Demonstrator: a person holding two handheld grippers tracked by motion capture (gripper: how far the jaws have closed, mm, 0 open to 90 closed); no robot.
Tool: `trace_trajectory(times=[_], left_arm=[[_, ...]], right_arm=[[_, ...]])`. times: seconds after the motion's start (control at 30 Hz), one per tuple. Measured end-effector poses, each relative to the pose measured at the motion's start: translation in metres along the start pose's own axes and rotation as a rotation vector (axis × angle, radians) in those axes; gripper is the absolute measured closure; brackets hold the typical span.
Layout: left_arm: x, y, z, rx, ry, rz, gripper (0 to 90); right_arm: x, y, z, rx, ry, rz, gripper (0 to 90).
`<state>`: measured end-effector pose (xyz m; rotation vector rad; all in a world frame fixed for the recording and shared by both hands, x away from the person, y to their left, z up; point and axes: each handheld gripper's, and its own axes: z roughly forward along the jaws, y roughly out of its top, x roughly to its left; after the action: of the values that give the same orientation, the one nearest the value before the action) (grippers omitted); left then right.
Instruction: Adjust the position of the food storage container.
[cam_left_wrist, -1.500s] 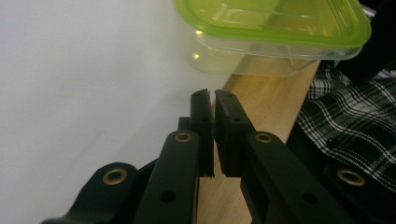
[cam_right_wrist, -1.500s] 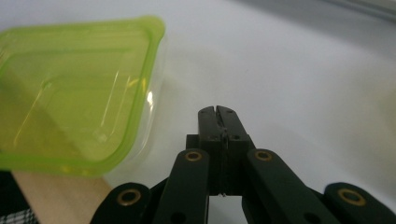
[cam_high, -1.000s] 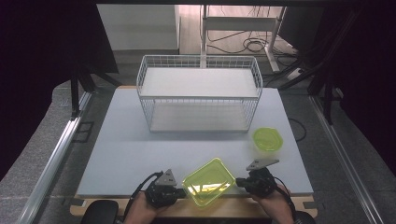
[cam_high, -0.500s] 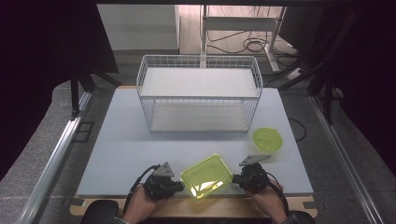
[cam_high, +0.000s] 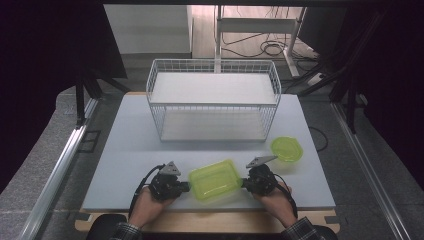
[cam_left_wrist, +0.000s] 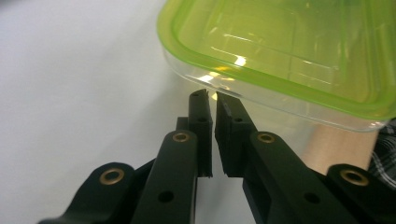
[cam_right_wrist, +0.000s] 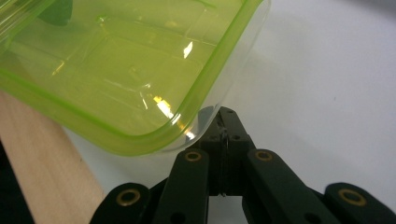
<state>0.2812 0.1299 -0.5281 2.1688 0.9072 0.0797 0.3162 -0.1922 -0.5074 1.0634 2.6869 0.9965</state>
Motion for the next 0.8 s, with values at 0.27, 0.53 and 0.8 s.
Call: trace_trajectory(times=[0.27, 0.53, 0.8], left_arm=[[0.015, 0.004, 0.001, 0.001, 0.030, -0.024, 85.3], [0.029, 0.006, 0.001, -0.001, 0.058, -0.043, 84.7], [0.020, -0.001, -0.009, -0.006, 0.119, -0.016, 75.1]], right_arm=[[-0.003, 0.016, 0.012, 0.000, -0.013, 0.001, 88.9], [-0.005, 0.025, 0.022, -0.001, -0.024, -0.007, 88.9], [-0.007, 0.020, 0.008, -0.036, -0.057, -0.032, 86.6]])
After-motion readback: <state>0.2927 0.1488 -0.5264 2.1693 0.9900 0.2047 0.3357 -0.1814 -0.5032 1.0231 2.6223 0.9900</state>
